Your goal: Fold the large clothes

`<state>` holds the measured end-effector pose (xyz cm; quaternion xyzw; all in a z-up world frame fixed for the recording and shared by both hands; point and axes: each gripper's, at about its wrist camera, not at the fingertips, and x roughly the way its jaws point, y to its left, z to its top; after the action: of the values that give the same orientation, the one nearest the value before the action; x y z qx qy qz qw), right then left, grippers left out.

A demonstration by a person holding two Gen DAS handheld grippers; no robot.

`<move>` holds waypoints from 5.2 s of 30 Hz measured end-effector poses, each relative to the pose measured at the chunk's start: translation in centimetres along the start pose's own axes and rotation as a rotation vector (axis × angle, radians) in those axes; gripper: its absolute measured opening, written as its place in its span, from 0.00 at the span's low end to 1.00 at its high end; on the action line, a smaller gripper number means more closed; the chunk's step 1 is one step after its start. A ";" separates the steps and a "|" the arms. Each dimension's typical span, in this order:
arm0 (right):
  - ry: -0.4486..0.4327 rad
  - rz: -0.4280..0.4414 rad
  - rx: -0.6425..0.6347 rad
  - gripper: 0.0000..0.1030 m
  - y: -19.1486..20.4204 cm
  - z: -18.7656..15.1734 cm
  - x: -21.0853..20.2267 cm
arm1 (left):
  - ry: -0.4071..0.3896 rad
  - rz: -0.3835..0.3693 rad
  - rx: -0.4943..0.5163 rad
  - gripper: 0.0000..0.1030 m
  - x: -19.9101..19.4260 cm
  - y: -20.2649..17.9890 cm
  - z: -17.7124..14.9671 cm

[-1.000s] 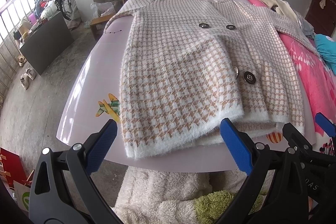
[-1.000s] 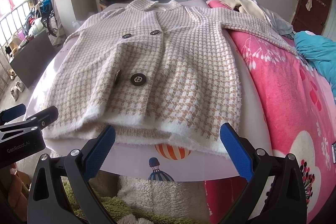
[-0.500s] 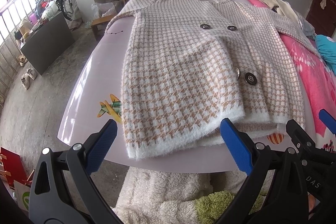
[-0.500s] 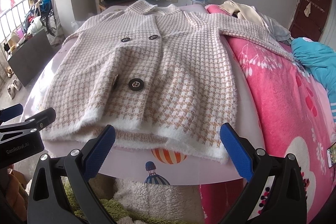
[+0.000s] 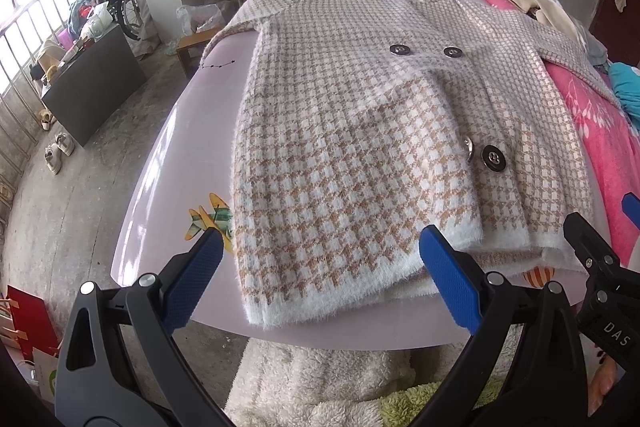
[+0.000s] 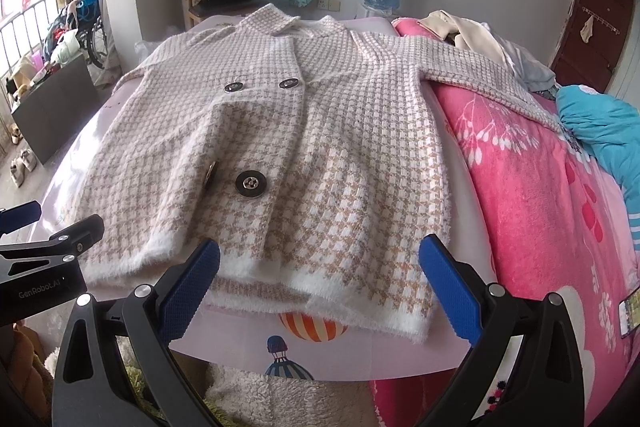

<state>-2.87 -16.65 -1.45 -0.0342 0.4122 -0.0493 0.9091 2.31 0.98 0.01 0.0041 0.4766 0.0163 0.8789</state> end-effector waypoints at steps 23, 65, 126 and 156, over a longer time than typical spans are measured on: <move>-0.155 0.095 -0.052 0.95 1.0 10.7 4.3 | -0.220 -0.281 -0.049 0.92 1.9 5.5 8.7; 0.096 0.219 -0.193 0.95 12.6 18.1 19.8 | 0.425 -0.835 -1.340 0.76 41.3 30.0 12.8; 0.210 0.200 -0.025 0.95 -0.5 12.7 20.9 | 0.031 -0.161 0.243 0.93 20.7 -0.2 17.3; 0.229 0.483 0.050 0.92 -5.2 21.2 20.1 | 0.045 -0.126 0.202 0.93 20.3 -0.3 17.5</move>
<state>25.98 -23.71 -1.96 0.0936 0.5074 0.1553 0.8424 28.11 1.48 -7.46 0.0624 0.4946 -0.0872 0.8625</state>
